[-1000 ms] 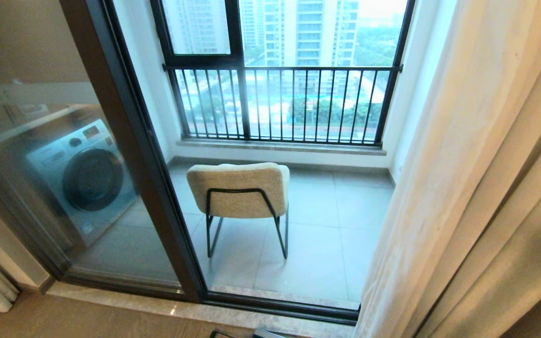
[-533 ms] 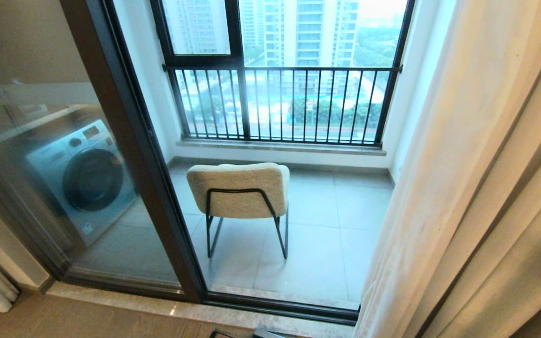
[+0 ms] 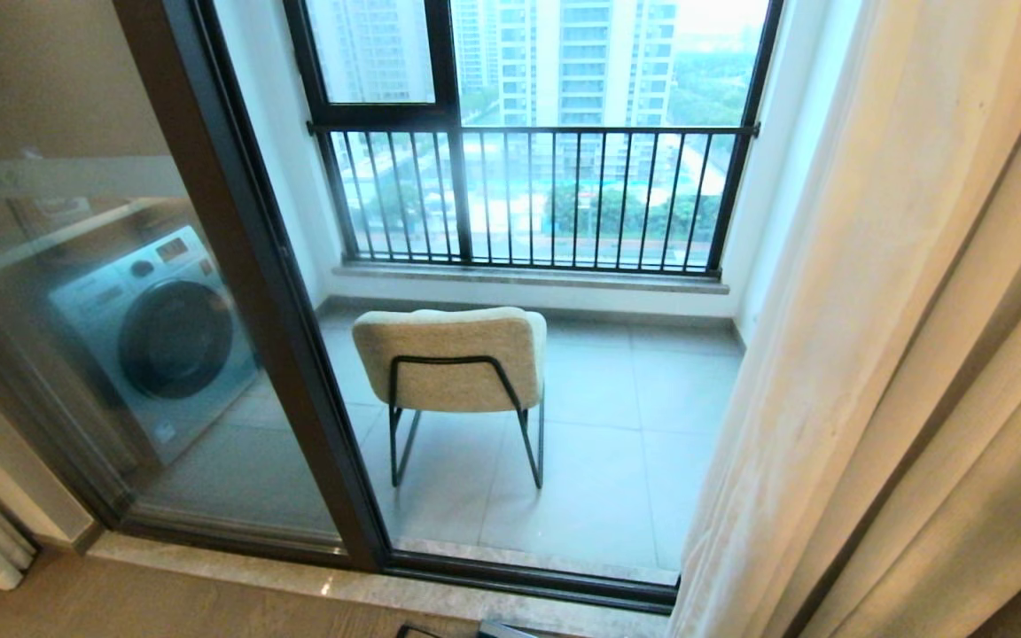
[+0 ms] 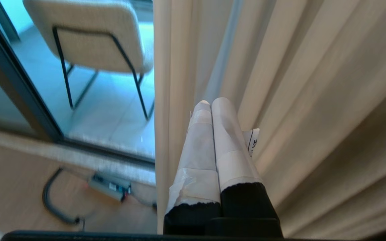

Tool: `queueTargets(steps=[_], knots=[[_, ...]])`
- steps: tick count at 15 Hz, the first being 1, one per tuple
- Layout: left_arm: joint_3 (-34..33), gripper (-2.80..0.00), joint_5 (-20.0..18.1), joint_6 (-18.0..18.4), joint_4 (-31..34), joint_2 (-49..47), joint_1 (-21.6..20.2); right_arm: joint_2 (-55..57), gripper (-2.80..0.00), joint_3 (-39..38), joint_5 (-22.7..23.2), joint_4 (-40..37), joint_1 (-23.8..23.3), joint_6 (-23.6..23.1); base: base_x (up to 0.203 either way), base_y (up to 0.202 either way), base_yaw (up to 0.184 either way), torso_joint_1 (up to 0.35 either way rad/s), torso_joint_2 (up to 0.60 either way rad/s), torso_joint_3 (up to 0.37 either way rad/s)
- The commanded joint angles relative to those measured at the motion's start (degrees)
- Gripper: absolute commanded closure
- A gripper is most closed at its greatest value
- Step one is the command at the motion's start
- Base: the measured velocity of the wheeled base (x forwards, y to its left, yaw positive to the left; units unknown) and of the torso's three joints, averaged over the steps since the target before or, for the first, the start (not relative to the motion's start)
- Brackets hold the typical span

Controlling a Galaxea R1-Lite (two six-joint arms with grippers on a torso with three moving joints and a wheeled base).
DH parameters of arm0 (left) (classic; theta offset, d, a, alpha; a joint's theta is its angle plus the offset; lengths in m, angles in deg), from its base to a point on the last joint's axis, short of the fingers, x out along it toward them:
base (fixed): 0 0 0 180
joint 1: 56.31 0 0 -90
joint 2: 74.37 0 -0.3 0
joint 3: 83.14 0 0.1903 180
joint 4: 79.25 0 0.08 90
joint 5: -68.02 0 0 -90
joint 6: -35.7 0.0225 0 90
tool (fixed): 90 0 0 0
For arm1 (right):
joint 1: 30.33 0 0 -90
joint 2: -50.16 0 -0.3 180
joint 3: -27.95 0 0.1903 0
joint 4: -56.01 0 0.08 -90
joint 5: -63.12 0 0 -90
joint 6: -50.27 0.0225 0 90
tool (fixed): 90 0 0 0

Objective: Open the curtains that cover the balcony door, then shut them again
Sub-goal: Pull the inner curtains open on both sides

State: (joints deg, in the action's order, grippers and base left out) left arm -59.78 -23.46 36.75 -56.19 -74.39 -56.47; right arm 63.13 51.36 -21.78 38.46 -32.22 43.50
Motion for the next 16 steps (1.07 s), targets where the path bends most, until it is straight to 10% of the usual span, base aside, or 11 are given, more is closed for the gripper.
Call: queueTargets(steps=[1, 16], knots=[[0.00, 0.00, -0.02, 0.01, -0.05, 0.02, -0.02, -0.67, 0.00, -0.05, -0.13, -1.66, 0.25, -0.09, 0.000, 0.000, 0.000, 0.000, 0.00, 0.000], [0.00, 0.00, -0.02, 0.01, -0.05, 0.02, -0.02, -12.97, 0.00, -0.05, -1.06, -6.17, 1.54, -0.69, 0.000, 0.000, 0.000, 0.000, 0.00, 0.000]])
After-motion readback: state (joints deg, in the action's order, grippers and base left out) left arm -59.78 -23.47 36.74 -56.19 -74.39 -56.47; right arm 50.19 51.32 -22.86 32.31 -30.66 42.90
